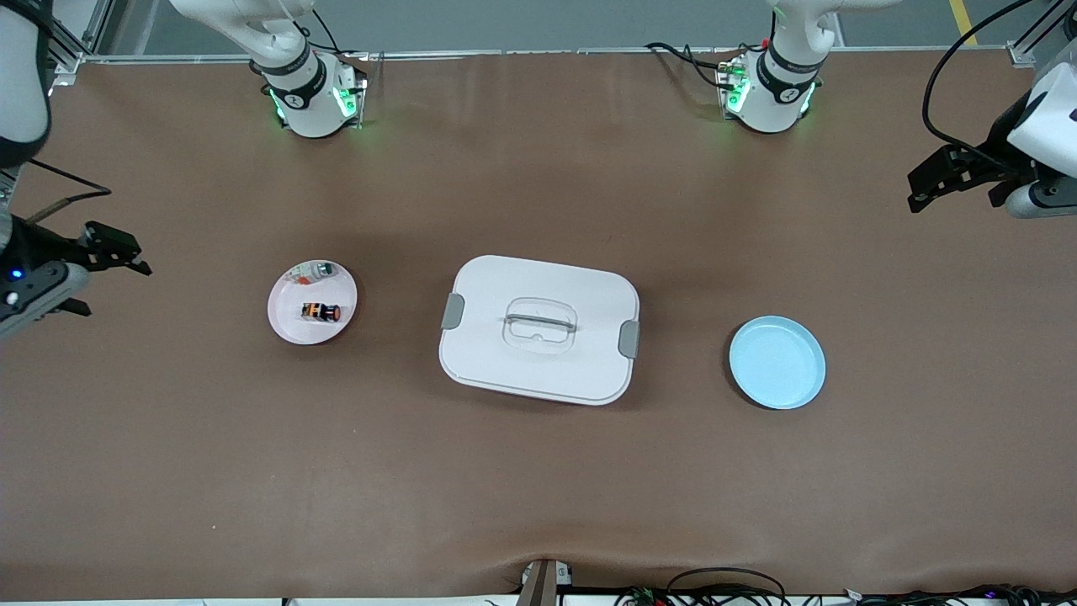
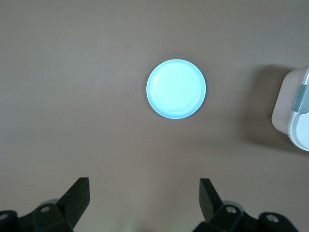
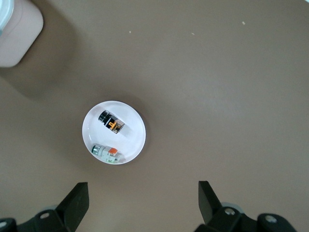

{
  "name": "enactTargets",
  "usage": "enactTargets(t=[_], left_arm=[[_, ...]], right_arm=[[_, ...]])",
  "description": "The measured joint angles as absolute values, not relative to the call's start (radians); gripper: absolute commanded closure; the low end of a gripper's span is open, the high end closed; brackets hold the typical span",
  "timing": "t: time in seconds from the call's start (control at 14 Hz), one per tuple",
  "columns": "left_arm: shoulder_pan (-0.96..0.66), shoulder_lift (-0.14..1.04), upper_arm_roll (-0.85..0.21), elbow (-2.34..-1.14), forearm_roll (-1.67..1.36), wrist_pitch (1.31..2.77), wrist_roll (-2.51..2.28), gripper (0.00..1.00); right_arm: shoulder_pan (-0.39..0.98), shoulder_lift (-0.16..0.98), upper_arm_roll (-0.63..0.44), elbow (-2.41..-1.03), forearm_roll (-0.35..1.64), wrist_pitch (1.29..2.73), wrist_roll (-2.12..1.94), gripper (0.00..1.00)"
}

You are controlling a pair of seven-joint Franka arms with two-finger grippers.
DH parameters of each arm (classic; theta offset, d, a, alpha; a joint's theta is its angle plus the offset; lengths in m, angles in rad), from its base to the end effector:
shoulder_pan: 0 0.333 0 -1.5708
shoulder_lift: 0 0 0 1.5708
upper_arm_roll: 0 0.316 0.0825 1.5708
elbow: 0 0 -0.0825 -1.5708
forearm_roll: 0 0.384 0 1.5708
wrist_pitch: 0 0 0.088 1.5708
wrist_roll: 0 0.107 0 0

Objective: Transfer orange switch to right arm and place
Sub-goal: 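Open the right gripper and draw it back from the white plate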

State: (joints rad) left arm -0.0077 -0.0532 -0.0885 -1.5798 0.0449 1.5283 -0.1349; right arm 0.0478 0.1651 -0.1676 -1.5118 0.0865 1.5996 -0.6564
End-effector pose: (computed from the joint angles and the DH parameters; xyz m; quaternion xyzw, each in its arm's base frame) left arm 0.5317 -0.0477 0.6455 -0.9995 -0.0204 -0.0036 0.0245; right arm 0.6005 -0.0556 0.5605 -0.9637 -0.2626 0.0235 0.0414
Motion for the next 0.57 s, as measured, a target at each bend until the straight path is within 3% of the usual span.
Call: enactTargets(t=[0.28, 0.57], left_arm=[[-0.008, -0.053, -0.089, -1.580, 0.045, 1.528, -0.135, 0.00], [-0.008, -0.054, -0.089, -1.580, 0.045, 1.528, -0.135, 0.00]], right_arm=[[0.035, 0.165, -0.169, -1.414, 0.082, 1.465, -0.385, 0.00], [0.034, 0.165, -0.167, -1.404, 0.081, 1.443, -0.248, 0.00]])
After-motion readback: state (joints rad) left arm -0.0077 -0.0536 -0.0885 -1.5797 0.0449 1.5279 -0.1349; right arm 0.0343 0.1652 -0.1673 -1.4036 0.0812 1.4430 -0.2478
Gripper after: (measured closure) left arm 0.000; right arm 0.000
